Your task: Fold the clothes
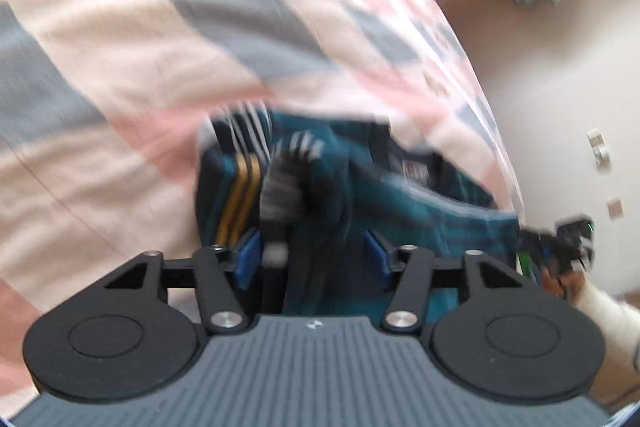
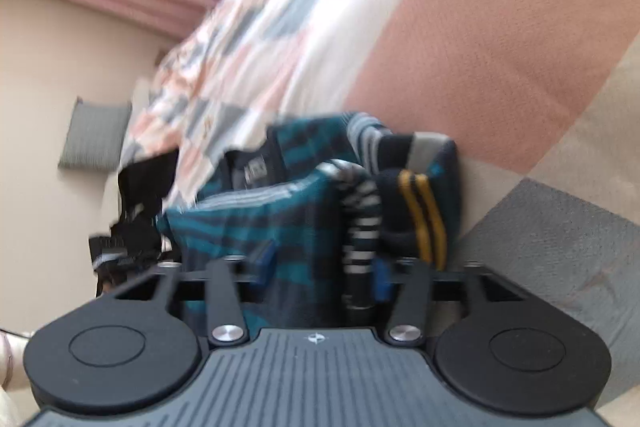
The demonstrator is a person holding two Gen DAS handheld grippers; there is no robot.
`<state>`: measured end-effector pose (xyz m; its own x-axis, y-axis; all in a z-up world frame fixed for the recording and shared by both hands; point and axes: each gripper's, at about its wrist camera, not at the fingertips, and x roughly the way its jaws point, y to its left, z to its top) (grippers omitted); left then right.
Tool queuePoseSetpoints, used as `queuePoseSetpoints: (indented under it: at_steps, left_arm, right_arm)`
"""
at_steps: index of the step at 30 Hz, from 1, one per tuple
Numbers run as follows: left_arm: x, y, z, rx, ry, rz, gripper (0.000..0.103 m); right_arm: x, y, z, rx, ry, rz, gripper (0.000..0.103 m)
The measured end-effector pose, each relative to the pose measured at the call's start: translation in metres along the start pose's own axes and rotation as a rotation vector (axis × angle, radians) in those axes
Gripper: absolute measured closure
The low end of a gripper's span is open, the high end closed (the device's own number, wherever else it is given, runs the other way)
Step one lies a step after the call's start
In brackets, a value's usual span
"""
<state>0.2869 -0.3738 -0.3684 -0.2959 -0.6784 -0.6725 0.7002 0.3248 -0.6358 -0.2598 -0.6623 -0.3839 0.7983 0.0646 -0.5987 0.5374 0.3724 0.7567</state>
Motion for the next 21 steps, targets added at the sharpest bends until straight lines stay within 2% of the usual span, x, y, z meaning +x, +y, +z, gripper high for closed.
queuePoseSetpoints:
  at_steps: [2,3,4,5,6,8,10,13,15,18,21]
  left_arm:
    - [0.004,-0.001,0.006,0.009,-0.031,0.017,0.053]
    - [0.009,-0.002,0.008,0.029,-0.022,0.035,0.075]
    - [0.013,-0.006,0.008,0.070,-0.005,0.064,0.094]
    - [0.017,-0.011,0.007,0.116,0.010,0.096,0.095]
    - [0.017,-0.015,0.007,0.152,0.008,0.111,0.096]
    - [0.012,-0.018,0.013,0.148,-0.030,0.115,0.097]
    - [0.008,-0.013,0.024,0.095,-0.070,0.097,0.097]
    - [0.024,-0.005,0.034,0.073,-0.085,0.147,0.096]
    - [0.041,0.000,0.036,0.056,-0.075,0.182,0.096]
    - [0.036,-0.004,0.035,0.053,-0.134,0.171,0.097]
    - [0.036,-0.001,0.036,0.041,-0.133,0.193,0.096]
  right_arm:
    - [0.001,0.010,-0.001,-0.037,-0.054,-0.046,0.036]
    - [0.002,0.015,-0.001,-0.069,-0.079,-0.076,0.038]
    - [0.004,0.020,-0.001,-0.094,-0.093,-0.098,0.058]
    - [0.006,0.024,0.000,-0.119,-0.106,-0.119,0.077]
    - [0.005,0.026,0.001,-0.124,-0.115,-0.138,0.088]
    - [0.001,0.030,0.001,-0.125,-0.144,-0.146,0.089]
    - [-0.006,0.034,0.007,-0.103,-0.177,-0.131,0.090]
    - [-0.014,0.029,0.020,-0.030,-0.220,-0.104,0.090]
    - [-0.006,0.011,0.030,0.051,-0.201,-0.153,0.090]
    - [0.017,-0.023,0.037,0.199,-0.186,-0.170,0.090]
    - [0.017,-0.017,0.039,0.168,-0.225,-0.145,0.090]
